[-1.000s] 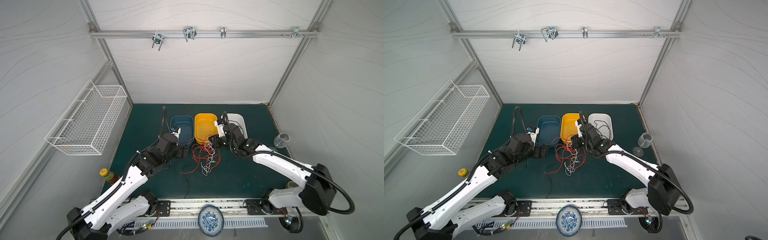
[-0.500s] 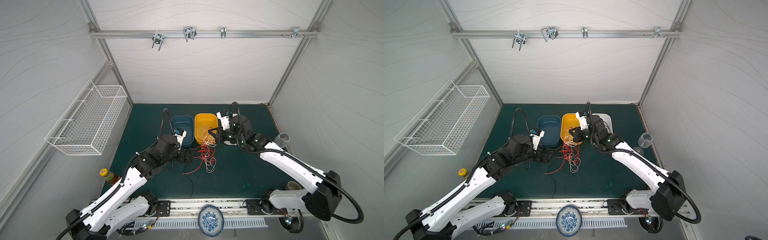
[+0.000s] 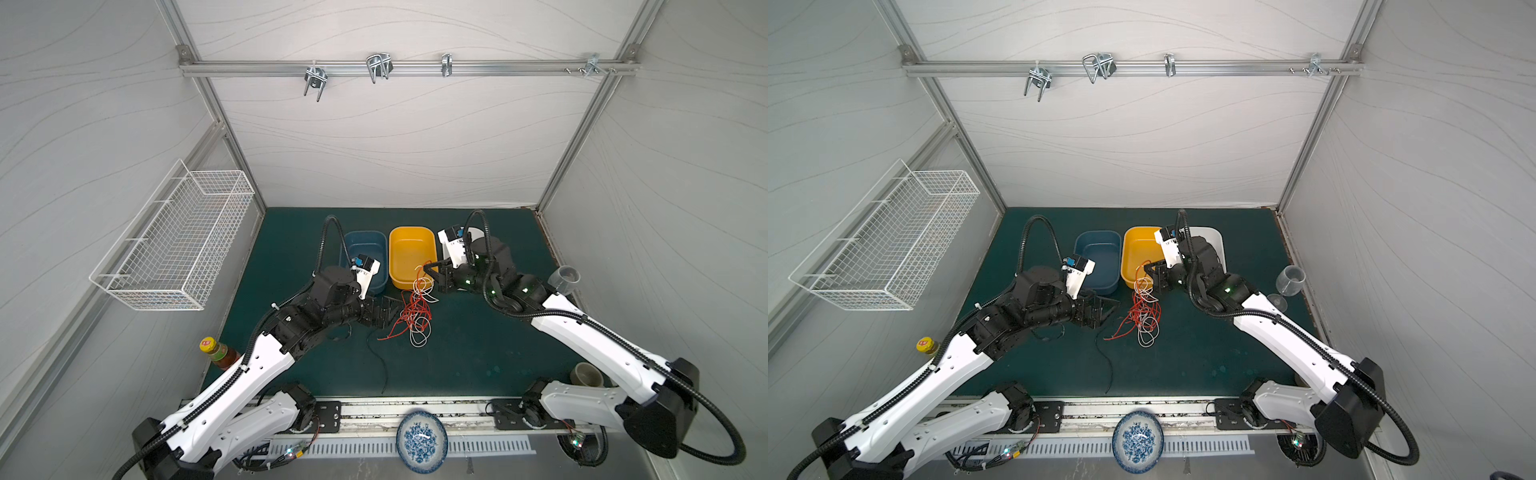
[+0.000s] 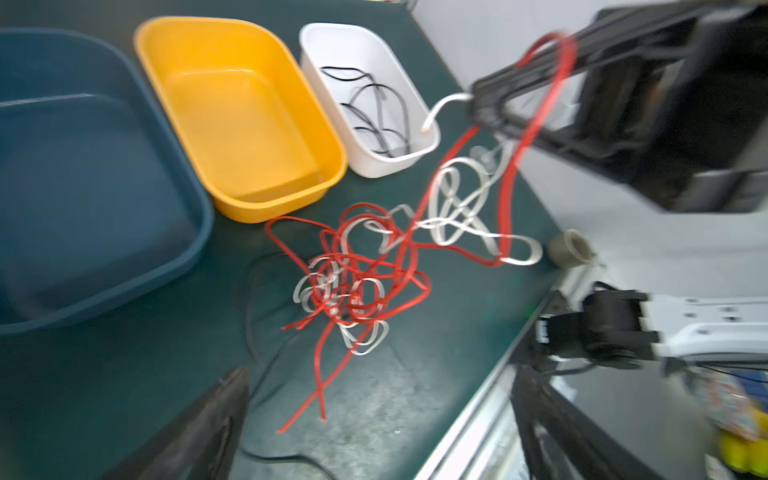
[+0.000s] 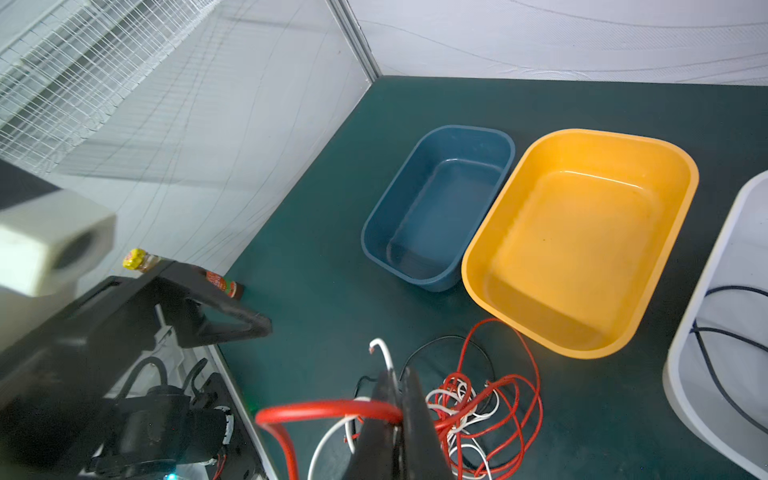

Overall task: Untangle the cables
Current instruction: 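Lift wires with the right gripper while the left gripper reaches to grasp the red wire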

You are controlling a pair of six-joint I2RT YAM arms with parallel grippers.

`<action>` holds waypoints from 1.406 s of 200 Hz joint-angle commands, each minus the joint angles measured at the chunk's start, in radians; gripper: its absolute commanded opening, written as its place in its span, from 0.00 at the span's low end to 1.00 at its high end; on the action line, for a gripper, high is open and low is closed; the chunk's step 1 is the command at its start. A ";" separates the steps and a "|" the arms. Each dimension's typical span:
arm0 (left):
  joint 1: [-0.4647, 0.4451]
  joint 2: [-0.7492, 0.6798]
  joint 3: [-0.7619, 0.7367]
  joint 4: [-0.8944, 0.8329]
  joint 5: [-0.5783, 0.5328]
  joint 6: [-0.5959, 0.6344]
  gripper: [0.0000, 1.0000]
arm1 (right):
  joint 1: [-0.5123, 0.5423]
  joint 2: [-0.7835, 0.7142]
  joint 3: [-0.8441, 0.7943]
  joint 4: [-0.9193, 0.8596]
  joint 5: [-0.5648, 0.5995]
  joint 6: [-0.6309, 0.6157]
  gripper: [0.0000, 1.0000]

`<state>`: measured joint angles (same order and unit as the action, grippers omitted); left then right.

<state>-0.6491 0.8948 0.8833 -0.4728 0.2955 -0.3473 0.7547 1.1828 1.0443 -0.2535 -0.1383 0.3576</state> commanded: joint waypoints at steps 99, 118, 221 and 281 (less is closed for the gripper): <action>-0.010 0.204 0.152 0.129 0.165 -0.153 0.83 | 0.088 0.025 -0.021 -0.028 0.035 -0.065 0.00; -0.016 0.230 0.156 0.119 0.144 -0.145 0.69 | 0.090 0.016 -0.024 -0.027 0.023 -0.066 0.00; -0.050 0.300 0.206 0.065 0.069 -0.101 0.12 | 0.109 0.017 -0.027 -0.038 -0.018 -0.061 0.00; -0.050 0.260 0.242 0.014 -0.019 -0.078 0.00 | 0.105 -0.006 -0.093 -0.038 0.023 -0.061 0.01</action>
<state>-0.6971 1.1881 1.0615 -0.4427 0.3458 -0.4480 0.8562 1.2030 0.9936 -0.2768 -0.1341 0.3126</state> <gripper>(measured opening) 0.052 0.055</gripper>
